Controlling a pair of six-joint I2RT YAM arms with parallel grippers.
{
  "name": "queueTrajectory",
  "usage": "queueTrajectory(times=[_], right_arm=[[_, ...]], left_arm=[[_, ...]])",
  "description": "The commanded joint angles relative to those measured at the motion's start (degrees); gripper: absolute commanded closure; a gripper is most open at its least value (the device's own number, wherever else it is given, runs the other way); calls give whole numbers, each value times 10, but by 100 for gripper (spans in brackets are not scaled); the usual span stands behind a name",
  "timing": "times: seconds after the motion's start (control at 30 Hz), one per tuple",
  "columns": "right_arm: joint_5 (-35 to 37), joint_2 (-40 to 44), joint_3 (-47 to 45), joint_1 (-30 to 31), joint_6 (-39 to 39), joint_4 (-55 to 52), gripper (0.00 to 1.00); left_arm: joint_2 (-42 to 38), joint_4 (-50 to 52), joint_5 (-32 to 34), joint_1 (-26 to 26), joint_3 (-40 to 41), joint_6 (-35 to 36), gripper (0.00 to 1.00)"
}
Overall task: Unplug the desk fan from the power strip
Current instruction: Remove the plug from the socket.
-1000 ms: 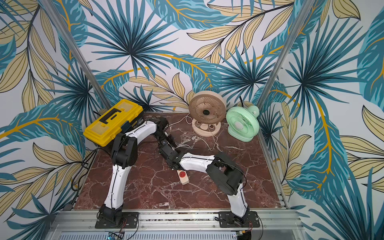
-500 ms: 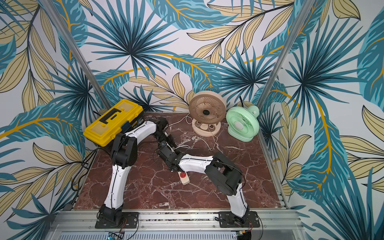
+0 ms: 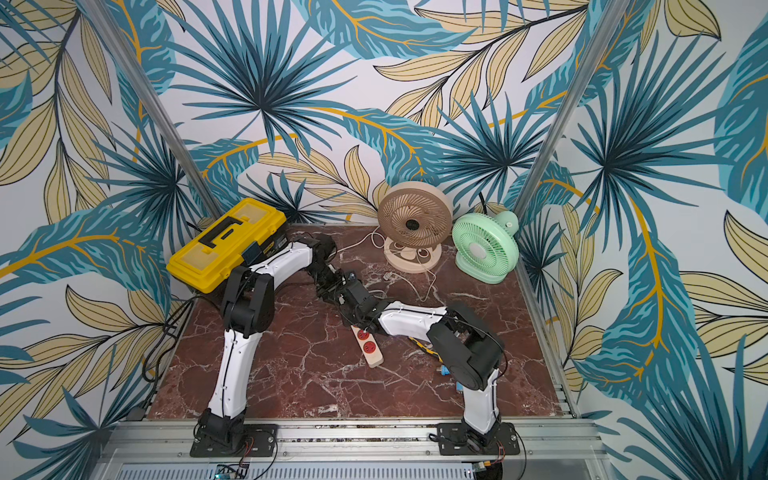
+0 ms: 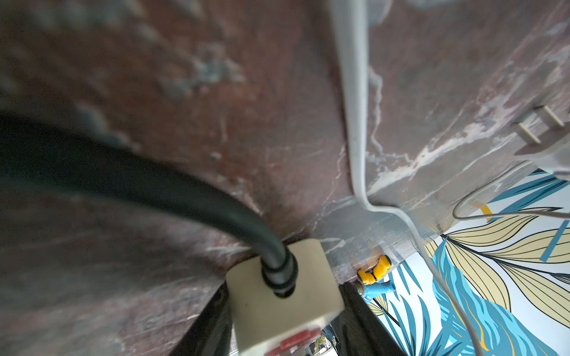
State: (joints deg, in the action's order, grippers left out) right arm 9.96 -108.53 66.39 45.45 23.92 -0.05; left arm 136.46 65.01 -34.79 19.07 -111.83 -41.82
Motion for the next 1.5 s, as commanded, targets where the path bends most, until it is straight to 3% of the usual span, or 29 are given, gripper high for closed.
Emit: queueTrajectory(times=[0.0,0.4,1.0,1.3,1.47], right_arm=[[4,31,-11,-24,53,40,100],[-1,17,17,-17,32,14,100],[210,-45,141,124,-167,-79,100],[240,-37,130,131,-176,-61,100],[213,-21,115,112,-134,-59,100]], left_arm=[[59,-50,119,-7,39,26,100],[61,-55,117,-8,42,25,100],[61,-60,115,-10,48,26,100],[61,-60,115,-10,49,26,100],[60,-60,115,-10,49,27,100]])
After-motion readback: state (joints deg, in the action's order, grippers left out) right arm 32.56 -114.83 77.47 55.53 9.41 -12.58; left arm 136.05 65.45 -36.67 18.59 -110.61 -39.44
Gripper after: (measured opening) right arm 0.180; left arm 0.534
